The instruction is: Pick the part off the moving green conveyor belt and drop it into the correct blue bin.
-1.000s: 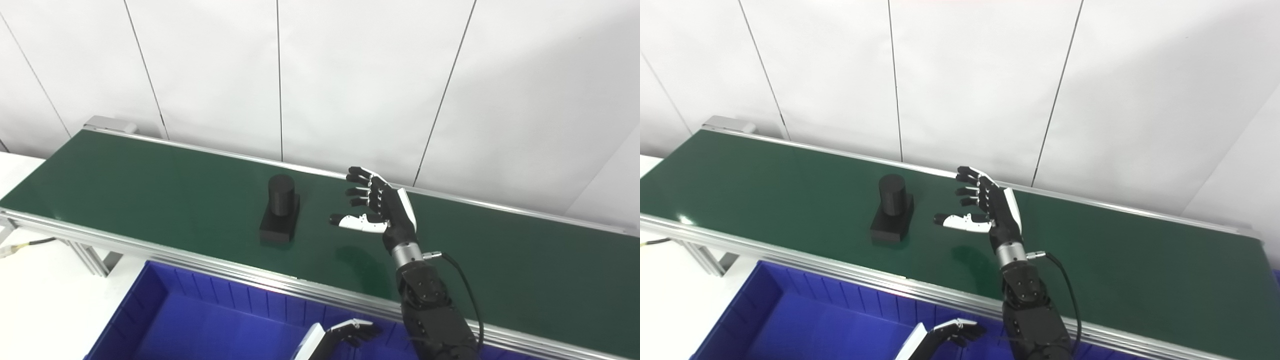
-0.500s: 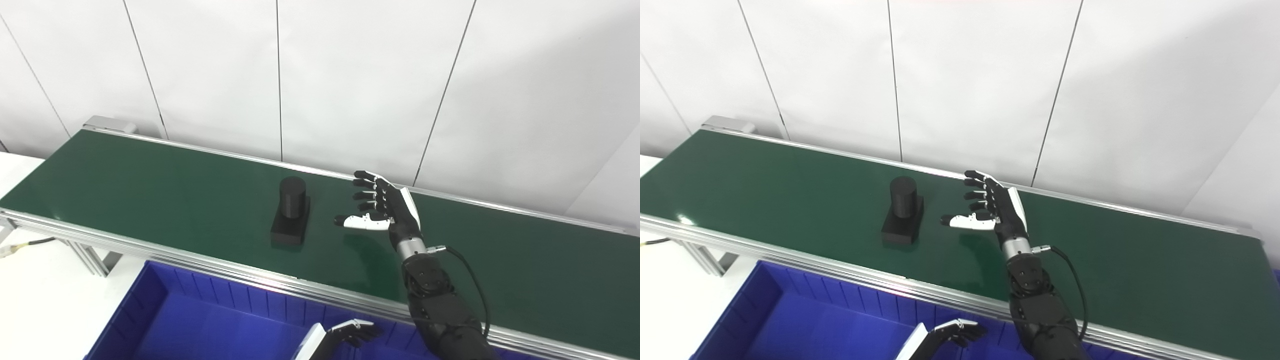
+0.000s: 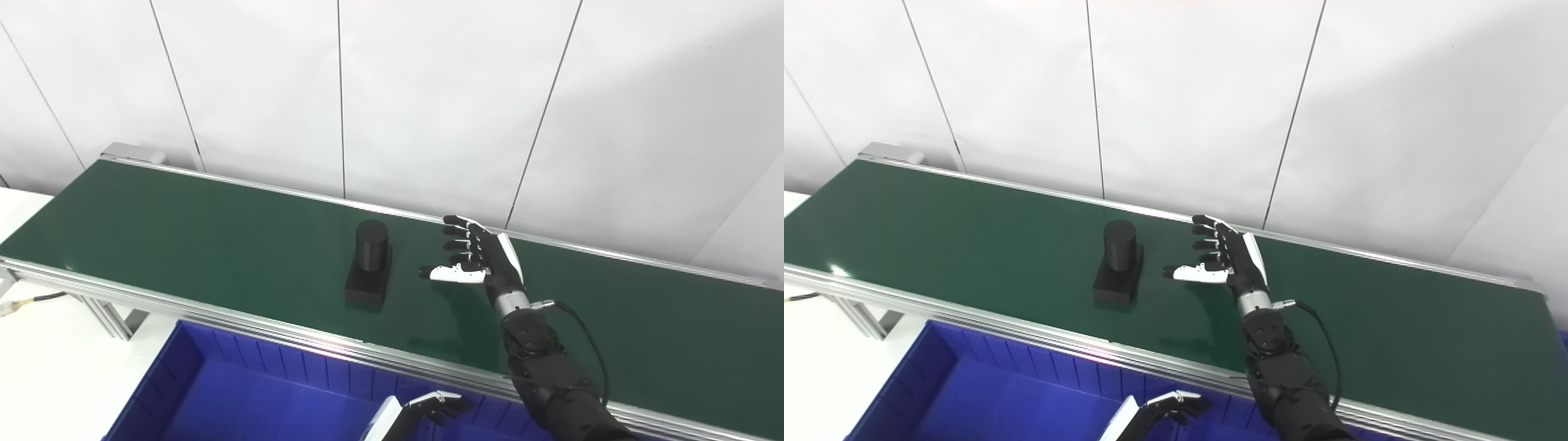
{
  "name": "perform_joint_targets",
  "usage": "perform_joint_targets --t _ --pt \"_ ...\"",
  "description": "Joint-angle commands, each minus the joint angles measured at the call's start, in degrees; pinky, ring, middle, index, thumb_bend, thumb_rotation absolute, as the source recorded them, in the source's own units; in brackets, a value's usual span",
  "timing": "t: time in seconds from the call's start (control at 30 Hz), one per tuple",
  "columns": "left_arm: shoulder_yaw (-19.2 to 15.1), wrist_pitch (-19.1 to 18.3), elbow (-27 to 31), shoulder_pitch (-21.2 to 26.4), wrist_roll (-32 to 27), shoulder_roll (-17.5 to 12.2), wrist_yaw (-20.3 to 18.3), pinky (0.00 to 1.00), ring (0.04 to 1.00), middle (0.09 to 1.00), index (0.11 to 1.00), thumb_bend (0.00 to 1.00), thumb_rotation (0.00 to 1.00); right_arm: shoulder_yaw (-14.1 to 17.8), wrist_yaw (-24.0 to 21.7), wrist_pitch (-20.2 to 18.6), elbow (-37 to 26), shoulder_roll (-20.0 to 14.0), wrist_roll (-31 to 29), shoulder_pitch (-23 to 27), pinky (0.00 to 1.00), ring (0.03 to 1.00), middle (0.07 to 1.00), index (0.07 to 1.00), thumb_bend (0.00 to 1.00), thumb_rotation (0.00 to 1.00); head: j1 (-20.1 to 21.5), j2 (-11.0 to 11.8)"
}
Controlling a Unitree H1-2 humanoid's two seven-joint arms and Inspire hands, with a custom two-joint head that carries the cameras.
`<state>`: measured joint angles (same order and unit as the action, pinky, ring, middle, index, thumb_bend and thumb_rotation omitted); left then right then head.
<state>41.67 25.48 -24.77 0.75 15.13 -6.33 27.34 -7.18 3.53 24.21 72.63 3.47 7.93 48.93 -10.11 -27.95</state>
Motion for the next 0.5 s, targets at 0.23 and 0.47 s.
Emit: perform_joint_targets --t 0.23,0.47 --pt "0.1 1.4 2.0 0.1 1.1 1.1 1.3 0.65 0.717 0.746 0.730 0.97 0.09 -0.2 1.1 2.6 -0.6 1.0 0.1 4.0 0.58 0.698 0.770 0.779 1.00 0.12 -0.2 -0.2" --pt "0.0 1.4 2.1 0.0 0.9 1.2 1.1 0.64 0.715 0.746 0.731 0.98 0.09 -1.4 2.2 2.6 -0.5 1.4 1.5 3.9 0.58 0.683 0.766 0.781 1.00 0.12 -0.1 -0.2"
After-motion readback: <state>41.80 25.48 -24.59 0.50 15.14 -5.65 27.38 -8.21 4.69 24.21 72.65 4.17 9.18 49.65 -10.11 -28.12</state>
